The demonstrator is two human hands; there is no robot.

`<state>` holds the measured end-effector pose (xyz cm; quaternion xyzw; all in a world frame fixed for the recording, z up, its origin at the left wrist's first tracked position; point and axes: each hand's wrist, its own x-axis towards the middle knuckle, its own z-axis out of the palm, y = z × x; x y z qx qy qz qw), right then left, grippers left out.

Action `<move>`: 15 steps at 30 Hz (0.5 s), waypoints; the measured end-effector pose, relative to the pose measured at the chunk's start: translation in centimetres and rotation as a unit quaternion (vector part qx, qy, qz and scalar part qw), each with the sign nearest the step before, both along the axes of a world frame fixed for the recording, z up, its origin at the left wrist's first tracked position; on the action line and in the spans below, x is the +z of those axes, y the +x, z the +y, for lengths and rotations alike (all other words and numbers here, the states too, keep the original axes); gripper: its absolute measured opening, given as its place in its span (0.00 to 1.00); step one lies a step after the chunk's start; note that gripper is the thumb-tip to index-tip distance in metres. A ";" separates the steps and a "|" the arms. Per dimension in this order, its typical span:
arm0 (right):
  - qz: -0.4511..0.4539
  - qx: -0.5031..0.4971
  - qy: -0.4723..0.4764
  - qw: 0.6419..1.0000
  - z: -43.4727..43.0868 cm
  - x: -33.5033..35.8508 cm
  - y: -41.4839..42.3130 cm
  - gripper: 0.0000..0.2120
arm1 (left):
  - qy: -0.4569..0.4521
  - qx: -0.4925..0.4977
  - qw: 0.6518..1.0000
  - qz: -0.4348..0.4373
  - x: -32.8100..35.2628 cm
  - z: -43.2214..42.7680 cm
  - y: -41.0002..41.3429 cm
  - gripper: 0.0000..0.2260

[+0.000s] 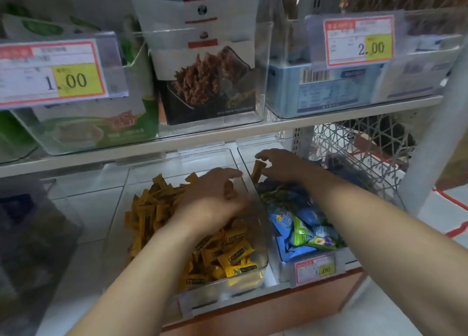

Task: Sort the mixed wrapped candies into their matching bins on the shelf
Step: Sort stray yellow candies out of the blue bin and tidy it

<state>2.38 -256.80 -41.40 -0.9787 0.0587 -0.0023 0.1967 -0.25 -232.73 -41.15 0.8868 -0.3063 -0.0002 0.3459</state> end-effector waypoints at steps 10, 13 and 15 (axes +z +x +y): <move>-0.002 0.012 -0.131 0.991 0.0 -3.9 3.9 0.06 | -0.006 -0.030 1.000 -0.002 -2.3 -1.8 2.5 0.13; -0.041 -0.007 -0.107 0.993 -0.8 -2.7 2.7 0.04 | -0.025 -0.018 0.999 0.007 -2.5 -1.7 3.0 0.10; -0.066 -0.028 -0.014 0.997 -1.5 -2.1 1.2 0.04 | -0.035 -0.002 0.999 0.011 -2.8 -1.6 3.1 0.11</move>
